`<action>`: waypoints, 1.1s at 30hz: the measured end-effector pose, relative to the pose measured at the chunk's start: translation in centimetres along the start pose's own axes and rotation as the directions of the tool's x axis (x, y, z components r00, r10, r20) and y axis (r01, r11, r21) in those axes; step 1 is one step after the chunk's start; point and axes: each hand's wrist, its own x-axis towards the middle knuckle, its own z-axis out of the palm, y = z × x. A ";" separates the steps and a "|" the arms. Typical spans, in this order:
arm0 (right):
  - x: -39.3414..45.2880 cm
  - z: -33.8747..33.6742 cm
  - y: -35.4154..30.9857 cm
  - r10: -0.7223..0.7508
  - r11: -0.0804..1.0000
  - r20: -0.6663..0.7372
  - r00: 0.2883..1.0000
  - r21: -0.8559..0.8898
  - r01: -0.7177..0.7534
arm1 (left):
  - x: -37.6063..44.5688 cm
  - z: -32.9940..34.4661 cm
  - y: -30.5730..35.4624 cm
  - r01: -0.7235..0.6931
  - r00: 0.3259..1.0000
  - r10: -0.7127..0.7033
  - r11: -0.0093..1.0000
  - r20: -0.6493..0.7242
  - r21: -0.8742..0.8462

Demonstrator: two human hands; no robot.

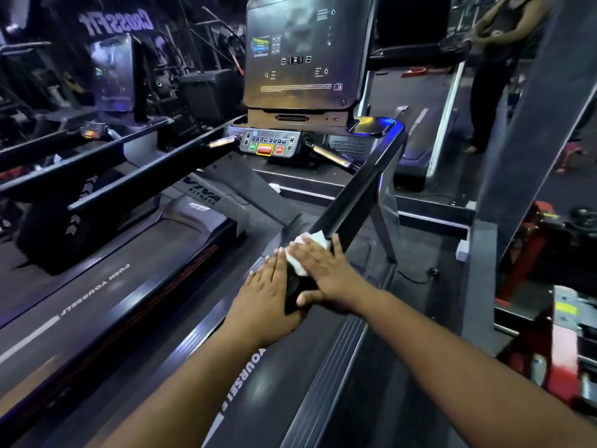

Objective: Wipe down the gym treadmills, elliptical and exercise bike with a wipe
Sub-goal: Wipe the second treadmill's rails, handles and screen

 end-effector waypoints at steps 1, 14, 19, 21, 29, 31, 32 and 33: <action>0.2 -0.7 0.3 0.068 0.998 -0.003 0.998 0.001 -0.068 | -0.6 -0.1 -0.1 -0.004 1.000 0.004 1.000 -0.009 0.002; -4.6 6.1 -8.3 0.078 0.856 -0.212 0.974 0.515 0.044 | -0.8 -1.2 -2.2 -0.196 0.971 0.211 0.973 0.117 -0.124; -5.3 8.5 -7.2 0.131 0.835 -0.325 0.937 0.545 0.073 | -0.4 -1.5 -2.2 -0.111 0.975 0.168 0.937 0.147 -0.332; -4.3 8.7 -6.0 0.267 0.781 -0.333 0.904 0.625 0.000 | -0.1 -1.4 -1.5 -0.034 0.987 0.085 0.942 0.139 -0.334; -2.5 9.4 -8.0 0.415 0.703 -0.381 0.826 0.711 -0.026 | 1.4 -0.8 0.1 0.047 0.994 -0.032 0.989 0.106 -0.138; -2.5 9.7 -7.2 0.375 0.726 -0.416 0.828 0.687 0.016 | 2.3 -0.7 0.2 0.060 0.992 -0.042 0.987 0.120 -0.149; -2.0 9.6 -6.1 0.386 0.726 -0.430 0.816 0.688 0.019 | 2.7 -0.7 0.3 0.065 0.991 -0.046 0.986 0.126 -0.151; -1.2 9.4 -4.7 0.428 0.704 -0.435 0.792 0.710 0.009 | 3.0 -0.8 0.4 0.065 0.990 -0.045 0.987 0.133 -0.146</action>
